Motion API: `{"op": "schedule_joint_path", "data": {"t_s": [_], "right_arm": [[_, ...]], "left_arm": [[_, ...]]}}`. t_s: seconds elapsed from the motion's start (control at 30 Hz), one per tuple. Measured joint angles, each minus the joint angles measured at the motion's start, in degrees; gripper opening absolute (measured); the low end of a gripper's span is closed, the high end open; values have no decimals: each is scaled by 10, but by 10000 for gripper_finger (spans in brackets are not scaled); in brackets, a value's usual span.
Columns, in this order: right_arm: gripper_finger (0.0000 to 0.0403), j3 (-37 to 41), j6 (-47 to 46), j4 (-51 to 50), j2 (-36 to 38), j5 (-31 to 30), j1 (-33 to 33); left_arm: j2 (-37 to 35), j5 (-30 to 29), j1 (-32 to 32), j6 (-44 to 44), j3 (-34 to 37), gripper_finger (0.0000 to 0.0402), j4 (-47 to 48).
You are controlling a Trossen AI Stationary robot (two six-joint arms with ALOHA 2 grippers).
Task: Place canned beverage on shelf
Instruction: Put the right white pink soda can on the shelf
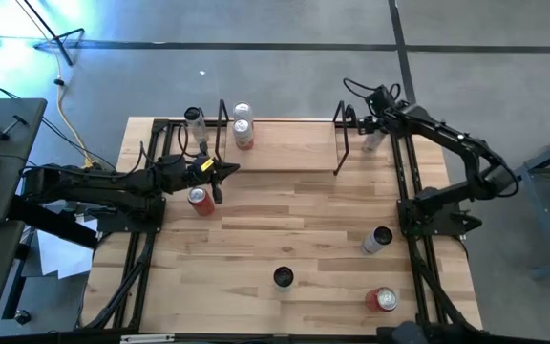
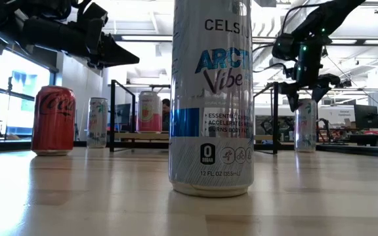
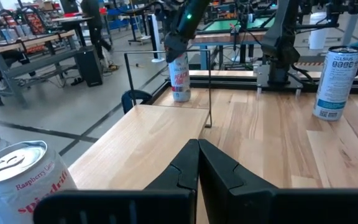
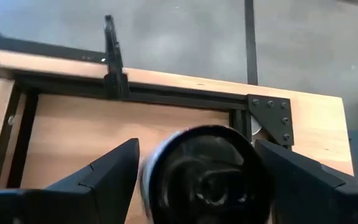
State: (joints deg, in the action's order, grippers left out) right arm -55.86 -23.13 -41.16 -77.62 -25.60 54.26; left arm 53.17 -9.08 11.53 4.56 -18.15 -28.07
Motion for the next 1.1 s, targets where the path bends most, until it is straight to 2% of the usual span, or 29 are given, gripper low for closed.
{"op": "schedule_joint_path", "data": {"t_s": [0.1,0.27,0.5,0.63,0.8,0.93,1.1], "right_arm": [[291,0,-7,4,-5,-3,0],[247,1,1,-1,2,7,0],[247,1,13,-15,22,12,0],[247,-24,24,-60,42,26,-10],[247,-114,26,-185,65,-15,-59],[247,-223,13,-269,76,-43,-123],[247,-357,25,-284,66,-41,-214]], "left_arm": [[0,0,0,0,0,0,0],[0,0,0,0,0,0,0],[0,2,0,-3,0,0,1],[0,2,0,-5,0,0,0],[0,2,0,-5,0,0,0],[0,2,0,-5,0,0,0],[0,2,0,-5,0,0,0]]}}
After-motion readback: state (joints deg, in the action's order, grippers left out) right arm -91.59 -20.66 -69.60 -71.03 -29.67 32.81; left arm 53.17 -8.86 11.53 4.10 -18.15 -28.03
